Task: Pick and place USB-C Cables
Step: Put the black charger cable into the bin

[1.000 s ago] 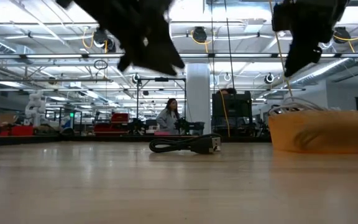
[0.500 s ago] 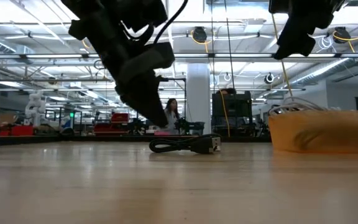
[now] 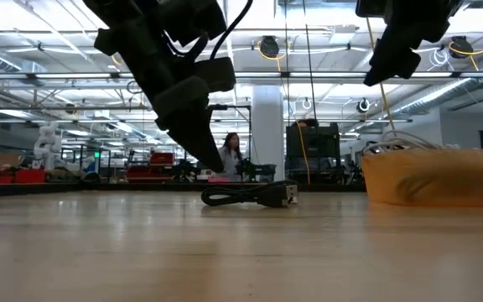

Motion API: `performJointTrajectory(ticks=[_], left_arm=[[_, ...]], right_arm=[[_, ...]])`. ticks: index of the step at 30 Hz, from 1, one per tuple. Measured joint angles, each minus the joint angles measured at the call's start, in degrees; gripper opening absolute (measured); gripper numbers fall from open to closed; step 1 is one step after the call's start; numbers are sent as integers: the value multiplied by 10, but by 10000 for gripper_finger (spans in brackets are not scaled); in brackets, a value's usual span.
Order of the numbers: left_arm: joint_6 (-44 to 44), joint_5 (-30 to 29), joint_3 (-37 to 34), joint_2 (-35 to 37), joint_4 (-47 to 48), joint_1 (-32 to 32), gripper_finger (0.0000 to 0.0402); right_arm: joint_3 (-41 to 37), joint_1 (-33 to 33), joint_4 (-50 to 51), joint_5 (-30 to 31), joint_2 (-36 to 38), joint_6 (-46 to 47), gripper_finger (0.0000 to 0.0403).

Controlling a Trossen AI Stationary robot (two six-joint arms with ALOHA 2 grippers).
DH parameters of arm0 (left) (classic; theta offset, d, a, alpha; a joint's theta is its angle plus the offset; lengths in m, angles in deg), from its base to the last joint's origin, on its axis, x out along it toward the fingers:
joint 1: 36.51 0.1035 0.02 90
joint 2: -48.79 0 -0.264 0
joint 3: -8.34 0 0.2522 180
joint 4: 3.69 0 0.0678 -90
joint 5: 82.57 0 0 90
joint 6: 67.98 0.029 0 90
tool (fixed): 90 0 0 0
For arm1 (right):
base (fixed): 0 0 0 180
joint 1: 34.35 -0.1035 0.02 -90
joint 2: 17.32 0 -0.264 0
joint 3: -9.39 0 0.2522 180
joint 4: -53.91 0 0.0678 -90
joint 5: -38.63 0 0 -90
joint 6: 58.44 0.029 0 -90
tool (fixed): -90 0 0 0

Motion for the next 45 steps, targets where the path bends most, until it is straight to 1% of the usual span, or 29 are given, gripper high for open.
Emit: performJointTrajectory(ticks=[3,6,8,10,12,14,20,23,27,31,33,35,38,39,42,45], left_arm=[[-6,4,0,-8,-14,0,133],[-4,9,2,-24,-51,0,133],[-4,10,-1,-32,-39,0,133],[-4,10,1,-44,-56,0,133],[-5,14,-1,-48,-41,0,133],[-7,24,2,-62,-61,0,133],[-25,28,2,-79,-56,0,130],[-26,32,2,-78,-55,1,101],[-38,39,0,-64,-50,0,26],[-66,38,-1,-48,-46,-1,23],[-70,22,-1,-31,-47,-1,23],[-70,-6,-1,-9,-36,0,23],[-66,-45,-1,33,-26,0,23],[-65,-56,-1,49,-26,0,23],[-73,-88,-1,99,-31,0,23],[-90,-117,-1,143,-59,-7,26]], right_arm=[[0,0,0,1,-2,-2,173],[0,0,-2,1,-2,-2,173],[0,0,-1,1,-2,-2,173],[0,0,-2,1,-3,-2,173],[0,0,-4,1,-2,-2,173],[0,0,-8,1,-3,-9,173],[0,0,-16,1,-2,-15,173],[0,0,-16,1,-2,-15,173],[0,0,-19,1,-2,-15,173],[0,0,-19,3,-2,-11,173],[0,0,-19,6,-2,-11,173],[-2,-4,-25,28,-2,-11,173],[-23,-12,-73,84,-2,-18,173],[-34,-14,-93,92,-2,-24,173],[-74,-15,-178,92,-2,-36,173],[-126,-15,-309,92,-2,-53,173]])
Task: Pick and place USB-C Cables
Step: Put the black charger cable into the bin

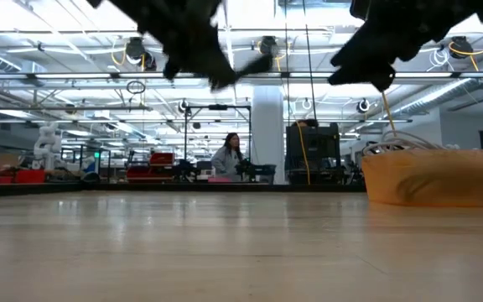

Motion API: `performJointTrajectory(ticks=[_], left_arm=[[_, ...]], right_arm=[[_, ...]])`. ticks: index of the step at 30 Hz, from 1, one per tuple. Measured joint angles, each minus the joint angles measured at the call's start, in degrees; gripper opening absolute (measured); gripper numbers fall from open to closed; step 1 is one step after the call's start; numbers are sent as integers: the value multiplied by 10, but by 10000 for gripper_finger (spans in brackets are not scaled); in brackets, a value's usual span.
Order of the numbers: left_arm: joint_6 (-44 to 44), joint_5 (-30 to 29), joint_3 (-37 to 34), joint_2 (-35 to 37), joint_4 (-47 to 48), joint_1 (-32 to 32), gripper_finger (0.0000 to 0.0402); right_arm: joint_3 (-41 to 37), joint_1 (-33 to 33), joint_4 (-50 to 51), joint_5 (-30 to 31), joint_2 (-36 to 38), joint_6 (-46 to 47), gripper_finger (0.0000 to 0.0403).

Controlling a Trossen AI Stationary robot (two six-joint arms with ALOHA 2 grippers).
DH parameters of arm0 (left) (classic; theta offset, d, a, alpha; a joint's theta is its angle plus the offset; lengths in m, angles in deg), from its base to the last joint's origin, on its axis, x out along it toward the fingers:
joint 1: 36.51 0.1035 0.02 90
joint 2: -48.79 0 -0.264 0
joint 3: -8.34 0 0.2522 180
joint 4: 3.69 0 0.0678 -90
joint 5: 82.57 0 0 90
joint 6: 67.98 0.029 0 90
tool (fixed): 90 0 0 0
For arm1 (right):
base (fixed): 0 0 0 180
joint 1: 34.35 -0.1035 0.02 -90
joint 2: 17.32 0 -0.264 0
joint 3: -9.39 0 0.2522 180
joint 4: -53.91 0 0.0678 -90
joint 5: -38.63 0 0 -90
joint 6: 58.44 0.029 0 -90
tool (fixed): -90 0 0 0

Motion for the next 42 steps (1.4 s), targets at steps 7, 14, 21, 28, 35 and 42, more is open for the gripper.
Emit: performJointTrajectory(ticks=[7,14,21,28,35,42], left_arm=[[48,-6,1,28,-151,-49,23],[99,-10,0,7,-297,-96,25],[103,-10,0,-52,-409,-103,23],[90,-10,0,-88,-494,-98,23],[75,-5,0,-90,-511,-100,23],[75,-3,0,-90,-505,-108,23]], right_arm=[[-130,9,-430,-3,0,-74,173],[-218,7,-677,-50,0,-92,173],[-197,-5,-676,-63,-8,-96,173],[-159,-11,-660,-81,-32,-139,173],[-116,-10,-638,-80,-63,-182,173],[-69,-10,-635,-79,-95,-215,173]])
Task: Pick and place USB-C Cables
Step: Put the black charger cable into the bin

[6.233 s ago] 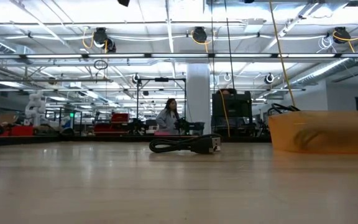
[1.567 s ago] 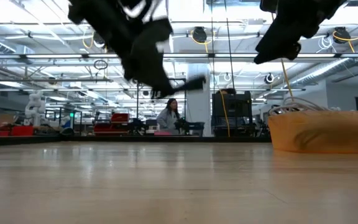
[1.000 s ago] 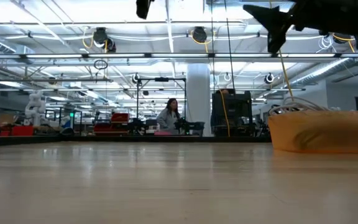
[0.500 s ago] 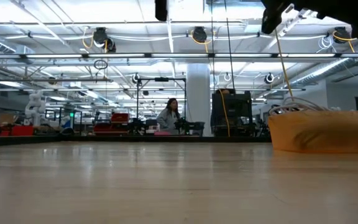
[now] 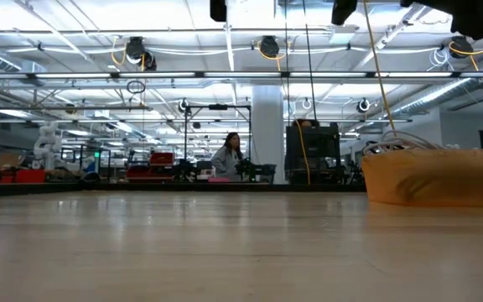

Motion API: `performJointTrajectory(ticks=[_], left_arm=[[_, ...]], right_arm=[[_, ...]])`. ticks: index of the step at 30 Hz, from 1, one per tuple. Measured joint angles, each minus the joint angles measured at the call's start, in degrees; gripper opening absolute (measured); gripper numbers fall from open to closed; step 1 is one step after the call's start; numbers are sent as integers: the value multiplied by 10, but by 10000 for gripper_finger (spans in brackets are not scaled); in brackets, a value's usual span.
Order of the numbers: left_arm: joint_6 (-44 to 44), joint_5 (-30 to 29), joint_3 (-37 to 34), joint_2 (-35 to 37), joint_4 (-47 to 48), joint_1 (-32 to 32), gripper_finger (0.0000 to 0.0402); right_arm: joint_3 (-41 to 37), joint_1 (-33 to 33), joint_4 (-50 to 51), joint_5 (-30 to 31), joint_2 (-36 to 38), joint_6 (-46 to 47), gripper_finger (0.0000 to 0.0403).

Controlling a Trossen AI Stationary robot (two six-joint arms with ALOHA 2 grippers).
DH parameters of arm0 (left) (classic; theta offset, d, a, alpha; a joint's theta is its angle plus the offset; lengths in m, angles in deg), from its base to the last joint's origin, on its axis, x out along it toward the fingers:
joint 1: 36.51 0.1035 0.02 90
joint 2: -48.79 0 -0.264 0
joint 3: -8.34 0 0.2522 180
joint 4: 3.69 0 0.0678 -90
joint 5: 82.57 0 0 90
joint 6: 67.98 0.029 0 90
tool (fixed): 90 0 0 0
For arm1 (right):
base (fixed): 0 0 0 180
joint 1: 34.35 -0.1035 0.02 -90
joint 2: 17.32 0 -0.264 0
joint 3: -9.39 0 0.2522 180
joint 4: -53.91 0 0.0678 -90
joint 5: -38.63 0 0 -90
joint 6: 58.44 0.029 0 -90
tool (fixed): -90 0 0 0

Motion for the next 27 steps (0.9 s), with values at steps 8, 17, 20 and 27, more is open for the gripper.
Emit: performJointTrajectory(ticks=[8,17,20,27], left_arm=[[1,13,0,0,5,-3,23],[4,12,0,-1,20,-4,23],[5,10,0,-1,21,-3,23],[1,8,0,-1,34,-4,46]], right_arm=[[45,7,2,-1,-36,0,173],[76,11,19,0,-68,16,129],[76,13,19,-2,-68,16,74],[76,14,25,-3,-68,24,30]])
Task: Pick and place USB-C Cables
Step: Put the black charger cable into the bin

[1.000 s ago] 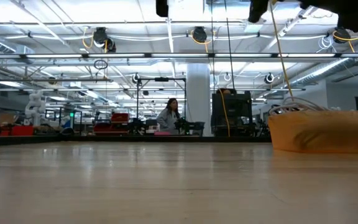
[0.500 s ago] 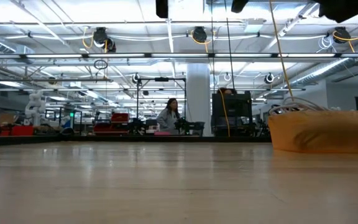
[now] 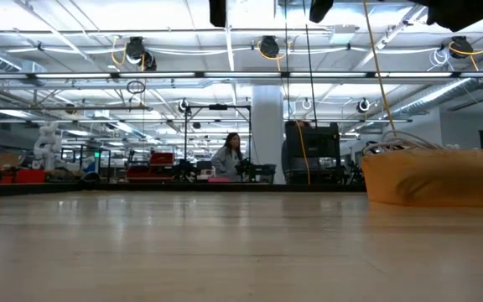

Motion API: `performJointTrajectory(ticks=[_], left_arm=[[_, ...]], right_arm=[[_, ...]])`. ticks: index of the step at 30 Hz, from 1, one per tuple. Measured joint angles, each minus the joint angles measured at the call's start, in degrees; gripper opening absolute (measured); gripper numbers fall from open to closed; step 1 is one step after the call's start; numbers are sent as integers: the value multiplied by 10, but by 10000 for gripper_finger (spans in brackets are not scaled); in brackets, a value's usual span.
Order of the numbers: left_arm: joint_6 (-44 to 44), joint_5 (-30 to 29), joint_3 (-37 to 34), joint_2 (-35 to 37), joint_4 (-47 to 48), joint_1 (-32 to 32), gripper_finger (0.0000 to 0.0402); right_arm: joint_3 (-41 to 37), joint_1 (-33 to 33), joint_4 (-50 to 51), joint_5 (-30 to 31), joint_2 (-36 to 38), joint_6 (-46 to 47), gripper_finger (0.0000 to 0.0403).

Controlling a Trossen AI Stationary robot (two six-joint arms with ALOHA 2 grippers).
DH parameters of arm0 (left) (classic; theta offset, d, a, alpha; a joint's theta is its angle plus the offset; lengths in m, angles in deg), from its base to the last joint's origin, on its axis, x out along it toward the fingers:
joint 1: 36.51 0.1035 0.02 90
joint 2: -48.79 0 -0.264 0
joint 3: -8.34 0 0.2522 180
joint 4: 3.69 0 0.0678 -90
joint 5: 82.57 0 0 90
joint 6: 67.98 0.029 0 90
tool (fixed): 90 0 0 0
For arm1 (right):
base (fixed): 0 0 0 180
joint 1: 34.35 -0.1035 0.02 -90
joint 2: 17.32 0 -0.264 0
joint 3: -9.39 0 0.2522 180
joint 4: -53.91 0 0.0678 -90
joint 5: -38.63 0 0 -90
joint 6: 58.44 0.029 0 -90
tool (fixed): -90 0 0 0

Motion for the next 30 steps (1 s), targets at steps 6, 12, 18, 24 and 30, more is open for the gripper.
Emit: performJointTrajectory(ticks=[6,12,18,24,30], left_arm=[[-6,-13,0,1,20,0,87],[-1,-39,0,26,84,-1,134],[-17,-41,0,50,142,-2,155],[-26,-43,0,60,167,-2,156],[-31,-44,0,60,180,-2,156]], right_arm=[[0,8,50,2,18,10,30],[0,38,206,9,98,23,30],[0,65,420,12,177,70,30],[0,85,613,6,242,131,30],[0,98,804,4,298,189,30]])
